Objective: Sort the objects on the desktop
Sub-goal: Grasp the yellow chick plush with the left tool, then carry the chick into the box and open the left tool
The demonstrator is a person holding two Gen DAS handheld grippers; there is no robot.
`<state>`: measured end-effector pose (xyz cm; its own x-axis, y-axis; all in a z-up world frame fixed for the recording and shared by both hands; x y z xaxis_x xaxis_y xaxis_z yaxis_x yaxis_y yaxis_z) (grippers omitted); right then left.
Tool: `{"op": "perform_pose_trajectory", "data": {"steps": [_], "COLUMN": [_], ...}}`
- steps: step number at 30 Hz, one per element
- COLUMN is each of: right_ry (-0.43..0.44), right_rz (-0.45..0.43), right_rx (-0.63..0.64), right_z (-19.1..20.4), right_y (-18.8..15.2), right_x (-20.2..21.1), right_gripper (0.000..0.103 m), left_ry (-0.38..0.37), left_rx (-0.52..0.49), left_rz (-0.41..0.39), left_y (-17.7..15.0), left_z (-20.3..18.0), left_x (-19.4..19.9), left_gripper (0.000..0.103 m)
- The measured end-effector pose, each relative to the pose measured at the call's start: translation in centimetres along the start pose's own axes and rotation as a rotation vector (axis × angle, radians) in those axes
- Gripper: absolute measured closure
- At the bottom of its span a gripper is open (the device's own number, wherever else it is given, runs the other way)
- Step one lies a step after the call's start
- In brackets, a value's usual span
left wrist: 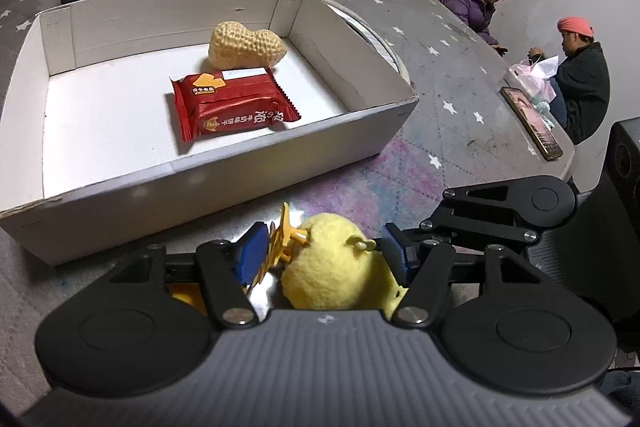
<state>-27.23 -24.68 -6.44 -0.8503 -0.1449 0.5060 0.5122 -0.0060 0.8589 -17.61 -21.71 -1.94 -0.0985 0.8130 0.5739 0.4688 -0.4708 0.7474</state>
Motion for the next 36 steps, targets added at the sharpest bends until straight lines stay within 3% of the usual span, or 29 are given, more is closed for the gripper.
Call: {"op": "perform_pose_trajectory", "data": {"steps": [10, 14, 19, 25, 31, 36], "right_ry": [0.013, 0.014, -0.013, -0.013, -0.006, -0.008], "right_rz": [-0.040, -0.090, -0.151, -0.154, -0.096, -0.054], "right_rx": [0.056, 0.117, 0.181, 0.160, 0.122, 0.095], "right_z": [0.5, 0.7, -0.4, -3.2, -5.7, -7.1], "right_y": [3.0, 6.1, 10.1, 12.4, 12.3, 11.4], "right_x": [2.3, 3.8, 2.0, -3.7, -9.4, -11.6], "right_gripper": [0.054, 0.054, 0.054, 0.054, 0.054, 0.054], "left_ry": [-0.013, -0.006, 0.045, 0.082, 0.120, 0.155], "left_rx": [0.022, -0.008, -0.026, 0.055, 0.122, 0.145], "left_rz": [-0.078, -0.168, -0.241, -0.214, -0.156, -0.132], "left_y": [2.5, 5.5, 9.5, 12.2, 12.5, 12.1], "left_z": [-1.1, -1.4, 0.6, 6.3, 10.7, 12.5], "left_x": [3.0, 5.1, 5.1, 1.4, -2.3, -3.9], "left_gripper": [0.041, 0.041, 0.041, 0.041, 0.041, 0.041]}}
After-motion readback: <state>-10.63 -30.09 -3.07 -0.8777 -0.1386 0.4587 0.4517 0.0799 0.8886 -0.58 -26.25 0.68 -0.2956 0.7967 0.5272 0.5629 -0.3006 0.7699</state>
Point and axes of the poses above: each gripper's, at about its wrist camera, not at the fingertips, and x roughly against the way its jaws point, z to its left, y to its top, the point moved 8 cm from there along -x, roughly the way its jaws point, and after that the axes turned 15 degrees about -z, right-handed, at the moved point
